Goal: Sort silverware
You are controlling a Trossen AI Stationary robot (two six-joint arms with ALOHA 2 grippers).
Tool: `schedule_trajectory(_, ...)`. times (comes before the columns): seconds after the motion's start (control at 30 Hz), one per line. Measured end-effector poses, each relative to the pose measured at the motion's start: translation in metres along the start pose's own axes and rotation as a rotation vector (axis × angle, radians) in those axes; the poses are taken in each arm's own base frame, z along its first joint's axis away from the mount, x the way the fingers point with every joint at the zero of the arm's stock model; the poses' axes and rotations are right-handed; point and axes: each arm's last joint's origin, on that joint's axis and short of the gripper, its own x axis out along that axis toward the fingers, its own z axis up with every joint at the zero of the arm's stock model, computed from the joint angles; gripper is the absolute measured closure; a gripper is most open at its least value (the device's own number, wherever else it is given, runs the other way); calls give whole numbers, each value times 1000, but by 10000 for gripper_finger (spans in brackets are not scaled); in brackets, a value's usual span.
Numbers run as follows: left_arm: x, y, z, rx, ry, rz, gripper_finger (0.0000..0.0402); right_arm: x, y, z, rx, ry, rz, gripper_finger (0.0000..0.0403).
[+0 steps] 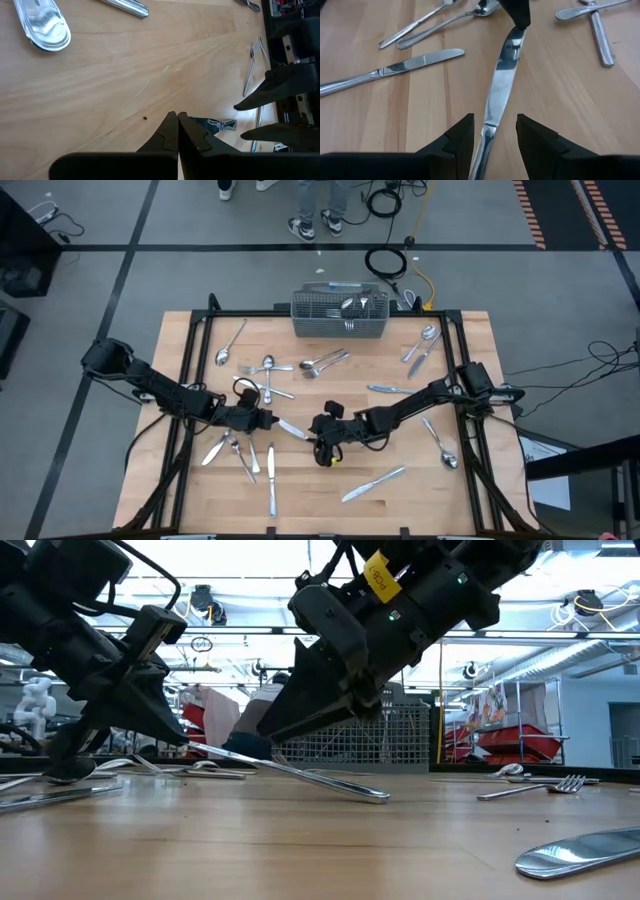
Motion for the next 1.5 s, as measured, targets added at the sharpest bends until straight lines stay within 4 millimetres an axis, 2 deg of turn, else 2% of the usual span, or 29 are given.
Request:
schedule_trajectory(0.17,0,0,0,0,0,0,402,8,0,-7,32,13,18,266)
schedule_trajectory(0.5,0,0,0,1,-10,1,402,9,0,-7,31,12,17,266)
schedule_trajectory(0.7,0,0,0,1,-15,2,402,18,-2,-18,49,34,13,266)
schedule_trajectory(0.93,0,0,0,1,-15,0,402,19,-4,-16,61,27,6,268)
schedule_trajectory(1.27,0,-1,1,-2,-19,-6,402,20,-9,-15,46,34,15,328)
schedule_trajectory(1.43,0,-1,1,-2,-27,-7,402,20,-10,-16,40,51,16,381)
schedule_trajectory(1.5,0,-1,1,-2,-31,-9,402,20,-10,-16,37,57,14,388)
